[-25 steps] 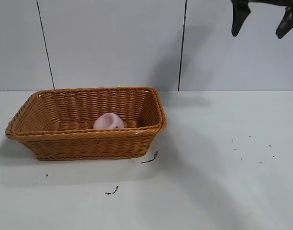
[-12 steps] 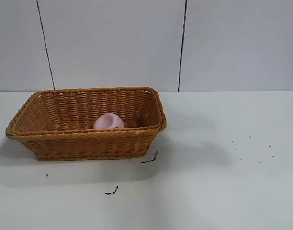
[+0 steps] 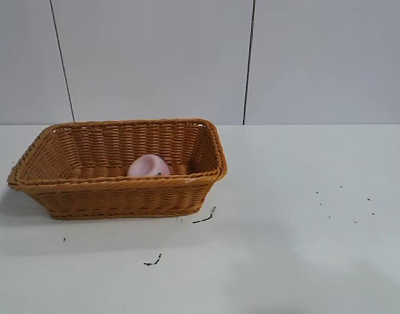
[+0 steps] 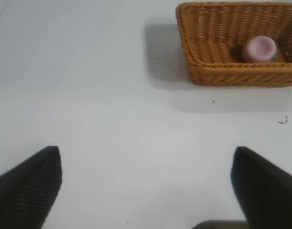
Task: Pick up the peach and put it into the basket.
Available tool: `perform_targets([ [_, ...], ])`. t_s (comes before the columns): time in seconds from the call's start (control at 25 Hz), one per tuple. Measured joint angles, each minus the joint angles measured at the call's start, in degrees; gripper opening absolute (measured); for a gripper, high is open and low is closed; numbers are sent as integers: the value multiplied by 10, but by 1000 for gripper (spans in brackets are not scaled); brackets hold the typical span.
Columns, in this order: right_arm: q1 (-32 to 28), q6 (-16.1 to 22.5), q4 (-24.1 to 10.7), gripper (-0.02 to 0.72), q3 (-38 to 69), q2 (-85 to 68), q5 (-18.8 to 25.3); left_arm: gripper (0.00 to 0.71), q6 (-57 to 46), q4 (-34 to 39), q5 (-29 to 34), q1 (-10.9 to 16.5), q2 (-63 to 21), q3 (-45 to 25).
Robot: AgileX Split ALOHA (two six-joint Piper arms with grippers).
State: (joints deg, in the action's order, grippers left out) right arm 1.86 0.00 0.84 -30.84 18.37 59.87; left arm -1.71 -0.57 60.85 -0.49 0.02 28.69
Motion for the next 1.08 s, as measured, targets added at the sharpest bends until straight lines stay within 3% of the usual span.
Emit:
perform_targets([
  [0.56, 0, 0, -2, 696, 25, -183, -9, 693, 0, 0, 0, 0, 0, 0],
  [1.08, 0, 0, -2, 696, 25, -186, -9, 693, 0, 0, 0, 0, 0, 0],
])
